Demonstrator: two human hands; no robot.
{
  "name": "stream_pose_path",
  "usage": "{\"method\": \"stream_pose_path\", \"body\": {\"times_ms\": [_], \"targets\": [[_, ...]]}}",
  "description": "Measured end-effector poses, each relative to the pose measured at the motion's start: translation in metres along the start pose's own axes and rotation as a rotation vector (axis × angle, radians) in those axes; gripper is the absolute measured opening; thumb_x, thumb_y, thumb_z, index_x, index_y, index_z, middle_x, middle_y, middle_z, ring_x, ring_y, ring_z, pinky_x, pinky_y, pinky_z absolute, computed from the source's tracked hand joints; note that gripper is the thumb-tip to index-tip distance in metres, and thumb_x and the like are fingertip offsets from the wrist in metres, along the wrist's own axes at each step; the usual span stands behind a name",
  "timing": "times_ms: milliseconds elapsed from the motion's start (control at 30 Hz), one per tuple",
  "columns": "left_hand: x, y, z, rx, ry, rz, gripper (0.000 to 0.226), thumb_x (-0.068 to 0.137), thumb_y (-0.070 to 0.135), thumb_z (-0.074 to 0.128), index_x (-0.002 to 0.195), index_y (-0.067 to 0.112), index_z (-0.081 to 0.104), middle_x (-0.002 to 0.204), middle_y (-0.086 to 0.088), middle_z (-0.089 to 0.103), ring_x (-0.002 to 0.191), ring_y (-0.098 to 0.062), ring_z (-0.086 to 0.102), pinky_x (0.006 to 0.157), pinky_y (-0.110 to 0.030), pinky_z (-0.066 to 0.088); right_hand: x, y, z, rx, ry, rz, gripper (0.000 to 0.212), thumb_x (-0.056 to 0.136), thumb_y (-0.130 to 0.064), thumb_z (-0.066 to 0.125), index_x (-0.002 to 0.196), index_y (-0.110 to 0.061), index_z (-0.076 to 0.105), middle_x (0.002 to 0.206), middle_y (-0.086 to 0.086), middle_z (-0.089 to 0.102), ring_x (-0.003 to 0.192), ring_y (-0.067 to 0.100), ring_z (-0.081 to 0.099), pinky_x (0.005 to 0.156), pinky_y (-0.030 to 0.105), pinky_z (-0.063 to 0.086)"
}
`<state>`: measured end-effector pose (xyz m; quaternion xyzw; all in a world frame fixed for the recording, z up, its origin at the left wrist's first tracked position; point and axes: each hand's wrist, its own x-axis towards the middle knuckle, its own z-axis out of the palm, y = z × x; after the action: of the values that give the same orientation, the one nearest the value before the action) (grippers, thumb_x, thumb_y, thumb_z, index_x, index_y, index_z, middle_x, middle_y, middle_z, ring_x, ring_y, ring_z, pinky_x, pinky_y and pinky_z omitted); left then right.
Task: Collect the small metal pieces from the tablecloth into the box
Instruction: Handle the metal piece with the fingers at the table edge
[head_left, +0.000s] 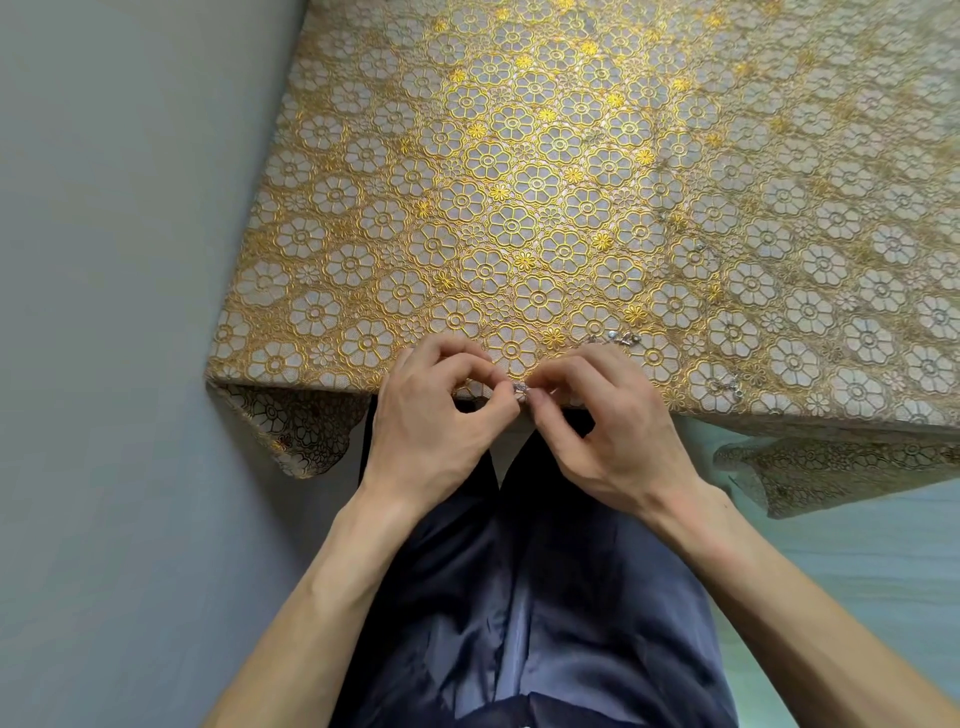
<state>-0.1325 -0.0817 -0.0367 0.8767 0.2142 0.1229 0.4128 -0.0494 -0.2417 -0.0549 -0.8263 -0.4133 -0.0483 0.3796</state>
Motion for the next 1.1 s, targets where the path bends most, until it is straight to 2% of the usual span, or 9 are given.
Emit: {"method": "stream_pose_path", "body": {"times_ms": [233, 600, 833, 1100], "targets": [[-0.0003, -0.0007, 0.0002, -0.004, 0.003, 0.006, 0.031, 0.076, 0.053, 0.058, 0.08, 0.027, 0.075, 0.099, 0.02, 0.06, 0.1, -0.005, 0.056, 0.09, -0.023, 0.044, -0.0018, -0.0023, -0.0019, -0.001, 0.019, 0.015, 0.015, 0.091, -0.022, 0.069, 0.096, -0.008, 0.071, 0.094, 0.003, 0.068, 0.088, 0.025, 0.062, 0.078, 0.042, 0.052], [-0.0008, -0.0005, -0.0003, -0.008, 0.0, 0.013, 0.03, 0.077, 0.053, 0.059, 0.081, 0.028, 0.076, 0.099, 0.02, 0.06, 0.101, -0.007, 0.057, 0.09, -0.025, 0.044, -0.0004, -0.0053, -0.0009, -0.021, 0.029, 0.02, 0.01, 0.089, -0.019, 0.067, 0.088, -0.01, 0.07, 0.085, 0.0, 0.066, 0.08, 0.024, 0.059, 0.074, 0.041, 0.049], [-0.0007, 0.0, -0.0004, -0.005, 0.001, 0.009, 0.025, 0.077, 0.05, 0.062, 0.08, 0.029, 0.075, 0.1, 0.019, 0.06, 0.1, -0.006, 0.057, 0.089, -0.025, 0.044, -0.0022, -0.0081, -0.0041, -0.019, 0.01, 0.05, 0.013, 0.085, -0.022, 0.065, 0.091, -0.01, 0.07, 0.087, 0.001, 0.065, 0.082, 0.024, 0.059, 0.076, 0.041, 0.049], [-0.0016, 0.0019, -0.0013, -0.002, -0.003, 0.007, 0.015, 0.078, 0.044, 0.068, 0.08, 0.03, 0.075, 0.1, 0.02, 0.06, 0.099, -0.005, 0.056, 0.089, -0.026, 0.044, -0.0012, -0.0082, 0.0001, -0.049, 0.056, 0.06, 0.014, 0.089, -0.024, 0.068, 0.088, -0.011, 0.07, 0.085, 0.0, 0.065, 0.08, 0.022, 0.059, 0.074, 0.038, 0.051]]}}
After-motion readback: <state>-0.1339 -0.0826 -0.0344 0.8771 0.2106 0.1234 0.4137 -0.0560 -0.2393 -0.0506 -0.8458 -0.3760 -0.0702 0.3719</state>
